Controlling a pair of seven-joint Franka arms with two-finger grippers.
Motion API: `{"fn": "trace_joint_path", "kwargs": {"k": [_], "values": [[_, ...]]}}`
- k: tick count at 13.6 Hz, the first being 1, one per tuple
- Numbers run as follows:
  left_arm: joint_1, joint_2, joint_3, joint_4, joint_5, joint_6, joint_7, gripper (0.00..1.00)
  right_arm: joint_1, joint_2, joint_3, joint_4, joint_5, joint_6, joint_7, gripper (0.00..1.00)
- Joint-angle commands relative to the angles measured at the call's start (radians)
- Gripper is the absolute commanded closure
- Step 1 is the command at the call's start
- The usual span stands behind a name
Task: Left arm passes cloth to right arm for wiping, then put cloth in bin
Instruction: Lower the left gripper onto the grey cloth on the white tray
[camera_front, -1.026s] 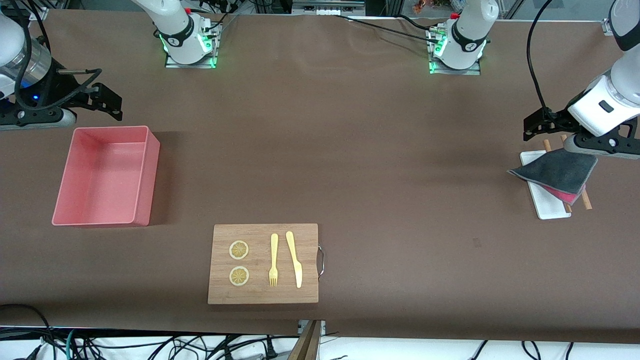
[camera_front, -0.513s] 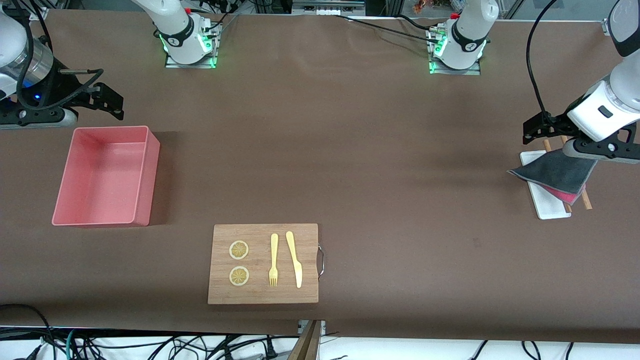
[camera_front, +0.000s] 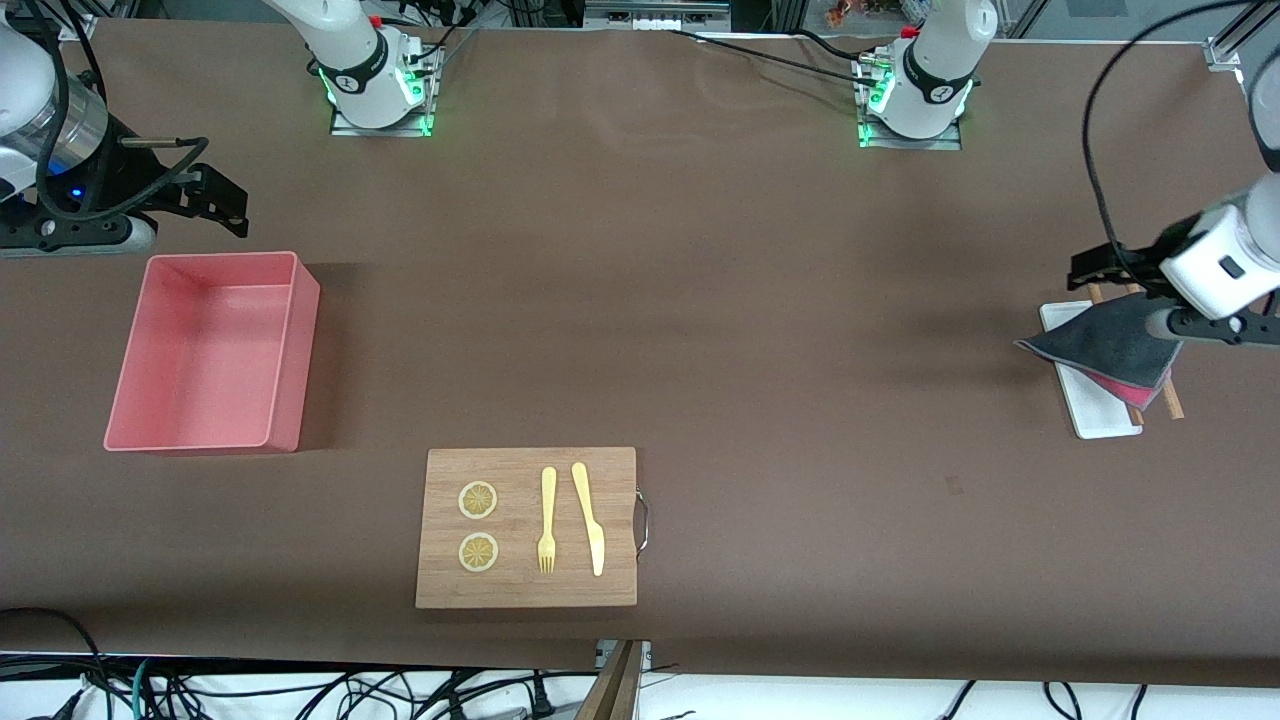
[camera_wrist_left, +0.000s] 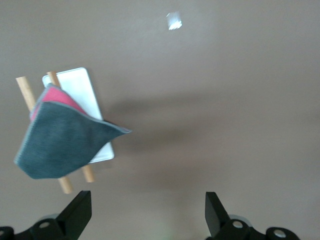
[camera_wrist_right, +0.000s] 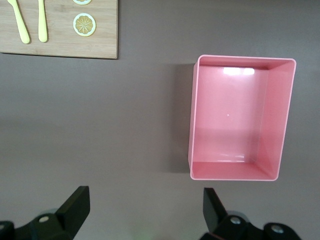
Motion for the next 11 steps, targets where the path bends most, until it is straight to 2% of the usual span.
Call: {"fn": "trace_joint_path", "kwargs": {"k": [1, 6, 9, 11], "values": [[0.084, 0.059, -0.003, 0.035, 0.069, -0.002, 0.235, 0.0, -0.005, 0.009, 0.007, 0.029, 0.0, -0.024, 0.013, 0.0], [0.254, 0.171, -0.005, 0.035, 0.129, 0.105, 0.569, 0.0, -0.005, 0.01, 0.007, 0.03, 0.002, -0.024, 0.011, 0.0], [0.348, 0.229, -0.006, 0.041, 0.086, 0.118, 0.602, 0.0, -0.007, 0.01, 0.007, 0.03, 0.0, -0.022, 0.01, 0.0], [0.37, 0.286, -0.005, 0.093, 0.082, 0.15, 0.662, 0.0, -0.007, 0.01, 0.006, 0.03, 0.0, -0.022, 0.01, 0.0]]}}
